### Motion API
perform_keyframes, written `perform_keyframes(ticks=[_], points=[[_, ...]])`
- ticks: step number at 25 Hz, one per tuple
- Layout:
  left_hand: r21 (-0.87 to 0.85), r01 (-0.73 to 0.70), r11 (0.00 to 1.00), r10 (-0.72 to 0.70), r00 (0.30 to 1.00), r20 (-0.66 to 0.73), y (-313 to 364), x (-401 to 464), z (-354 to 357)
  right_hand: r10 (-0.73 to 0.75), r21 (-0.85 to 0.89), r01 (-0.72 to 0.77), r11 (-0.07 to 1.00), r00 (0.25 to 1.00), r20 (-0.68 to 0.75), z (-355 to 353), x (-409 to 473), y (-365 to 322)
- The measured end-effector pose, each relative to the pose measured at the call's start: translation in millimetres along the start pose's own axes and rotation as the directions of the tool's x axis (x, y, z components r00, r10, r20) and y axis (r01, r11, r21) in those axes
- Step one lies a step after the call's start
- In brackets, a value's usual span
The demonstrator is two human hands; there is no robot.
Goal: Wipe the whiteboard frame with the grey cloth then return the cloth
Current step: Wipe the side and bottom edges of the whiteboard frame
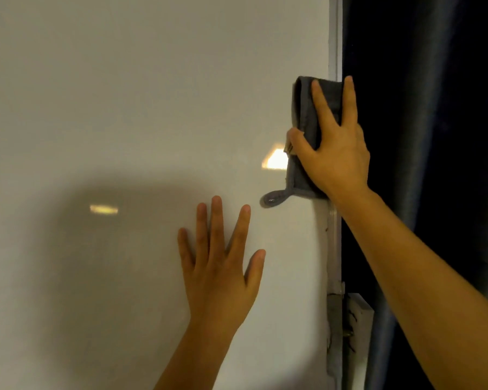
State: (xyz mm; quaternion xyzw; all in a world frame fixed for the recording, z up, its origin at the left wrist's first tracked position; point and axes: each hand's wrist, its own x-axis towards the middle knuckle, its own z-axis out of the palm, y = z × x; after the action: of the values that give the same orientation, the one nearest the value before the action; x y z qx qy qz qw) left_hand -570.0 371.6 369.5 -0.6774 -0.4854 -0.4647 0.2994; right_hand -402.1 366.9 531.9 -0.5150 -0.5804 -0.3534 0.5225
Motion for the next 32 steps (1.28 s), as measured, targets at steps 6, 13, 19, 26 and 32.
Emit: perform_keyframes(ticks=[6,13,19,26,32], points=[[0.003,-0.028,1.000,0.028,1.000,0.000,-11.5,-7.7,8.0,-0.001,0.043,-0.002,0.999,0.998,0.063,7.0,-78.8,4.0],[0.021,-0.035,0.999,0.036,0.999,-0.012,-15.9,-6.3,12.4,0.057,-0.006,-0.057,0.998,0.991,0.119,9.6,-134.8,3.9],[-0.002,-0.031,1.000,0.031,0.999,-0.024,-10.1,-12.4,6.0,0.101,-0.079,-0.093,0.992,0.990,0.100,-2.3,-158.0,-0.6],[0.008,-0.078,0.997,0.078,0.997,0.005,-11.9,-22.6,-0.7,0.101,-0.190,-0.075,0.979,0.986,0.132,-13.1,-178.0,-8.6],[0.017,-0.111,0.994,0.111,0.994,0.011,-19.3,-23.3,0.8,-0.009,-0.381,0.091,0.920,0.977,0.212,-12.7,-204.3,-6.9]])
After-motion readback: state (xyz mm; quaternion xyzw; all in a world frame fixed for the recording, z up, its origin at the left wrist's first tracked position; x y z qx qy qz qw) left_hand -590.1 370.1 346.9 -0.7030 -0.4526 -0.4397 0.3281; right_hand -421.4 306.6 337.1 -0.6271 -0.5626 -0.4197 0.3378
